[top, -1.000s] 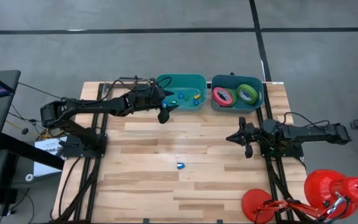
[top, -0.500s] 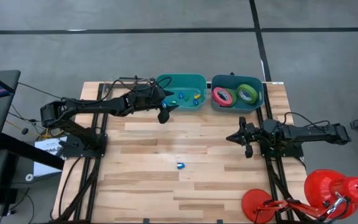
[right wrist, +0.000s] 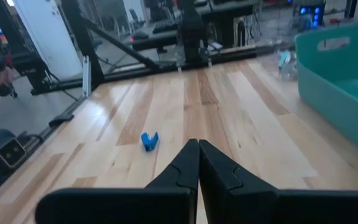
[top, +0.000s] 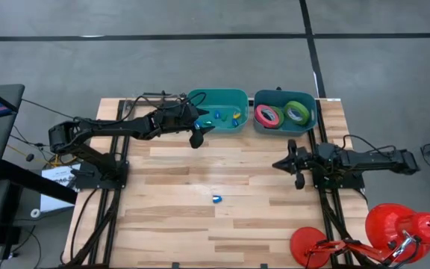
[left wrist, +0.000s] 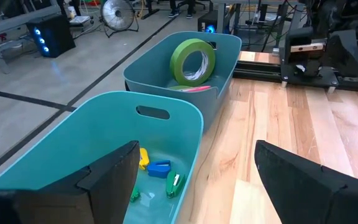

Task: Pick and place Stapler, Stapler remover, tape
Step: Put the blue stapler into the green bin

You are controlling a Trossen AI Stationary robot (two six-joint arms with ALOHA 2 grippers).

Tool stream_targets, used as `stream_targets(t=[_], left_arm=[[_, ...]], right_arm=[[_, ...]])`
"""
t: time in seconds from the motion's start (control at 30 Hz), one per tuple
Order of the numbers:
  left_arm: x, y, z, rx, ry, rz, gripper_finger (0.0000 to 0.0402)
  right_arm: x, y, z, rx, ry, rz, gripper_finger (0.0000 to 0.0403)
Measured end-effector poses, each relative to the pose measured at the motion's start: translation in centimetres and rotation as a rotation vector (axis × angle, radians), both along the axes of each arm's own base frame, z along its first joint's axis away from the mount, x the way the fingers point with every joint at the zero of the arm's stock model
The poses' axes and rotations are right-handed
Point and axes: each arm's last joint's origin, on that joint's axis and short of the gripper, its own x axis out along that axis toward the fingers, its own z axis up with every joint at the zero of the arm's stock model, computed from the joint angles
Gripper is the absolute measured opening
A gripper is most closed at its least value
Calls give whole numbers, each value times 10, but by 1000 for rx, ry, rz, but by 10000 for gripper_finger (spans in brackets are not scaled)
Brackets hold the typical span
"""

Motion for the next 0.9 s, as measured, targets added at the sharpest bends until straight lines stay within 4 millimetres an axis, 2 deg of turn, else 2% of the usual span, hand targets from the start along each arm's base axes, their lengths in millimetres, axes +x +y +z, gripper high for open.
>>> stream_targets(t=[0.33,0.9], left_arm=[[0,0,0,0,0,0,309],[3,-3,5,-46,-70,-20,308]], right_arm=[[-7,-1,9,-45,-114,-33,0],[-7,-2,10,-72,-121,-46,0]])
